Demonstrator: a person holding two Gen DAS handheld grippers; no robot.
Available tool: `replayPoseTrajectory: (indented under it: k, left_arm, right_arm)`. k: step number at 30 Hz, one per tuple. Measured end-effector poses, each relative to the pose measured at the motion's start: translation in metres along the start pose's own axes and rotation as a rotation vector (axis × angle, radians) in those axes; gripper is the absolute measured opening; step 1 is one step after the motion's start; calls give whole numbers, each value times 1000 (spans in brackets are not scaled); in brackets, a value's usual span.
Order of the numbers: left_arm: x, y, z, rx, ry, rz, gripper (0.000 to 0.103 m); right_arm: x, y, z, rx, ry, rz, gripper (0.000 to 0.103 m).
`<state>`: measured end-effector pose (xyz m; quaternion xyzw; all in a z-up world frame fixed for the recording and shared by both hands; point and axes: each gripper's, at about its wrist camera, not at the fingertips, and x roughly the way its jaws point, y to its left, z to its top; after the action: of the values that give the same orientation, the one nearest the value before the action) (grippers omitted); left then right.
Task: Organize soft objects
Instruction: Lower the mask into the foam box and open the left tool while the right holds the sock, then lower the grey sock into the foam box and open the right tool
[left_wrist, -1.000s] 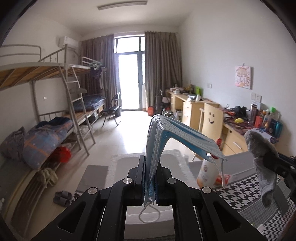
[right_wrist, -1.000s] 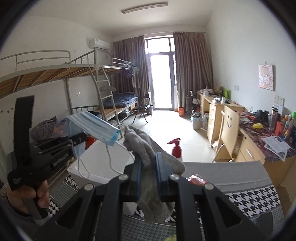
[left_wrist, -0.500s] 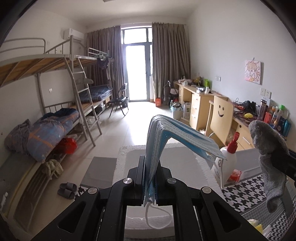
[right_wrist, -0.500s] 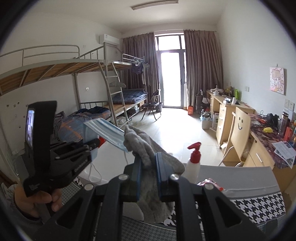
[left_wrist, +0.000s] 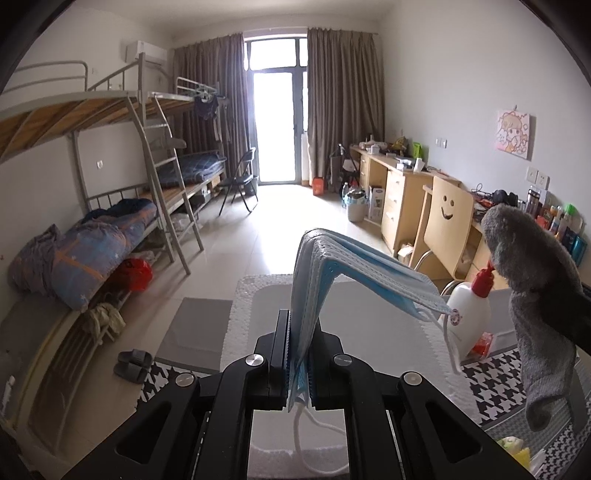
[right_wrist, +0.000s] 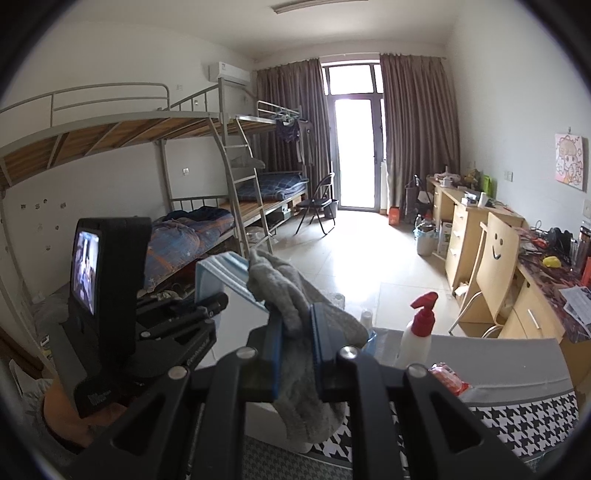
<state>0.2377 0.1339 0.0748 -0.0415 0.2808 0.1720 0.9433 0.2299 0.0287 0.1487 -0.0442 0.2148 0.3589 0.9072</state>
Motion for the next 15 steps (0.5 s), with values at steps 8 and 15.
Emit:
replayPoseTrajectory:
  k: [8, 15]
  left_arm:
    - [18, 7, -1, -13, 67, -17, 28]
    - [-4, 18, -4, -32, -6, 1, 92]
  right_arm:
    - [17, -2, 3, 8, 34, -6, 17]
    - [25, -2, 7, 14, 52, 2, 17]
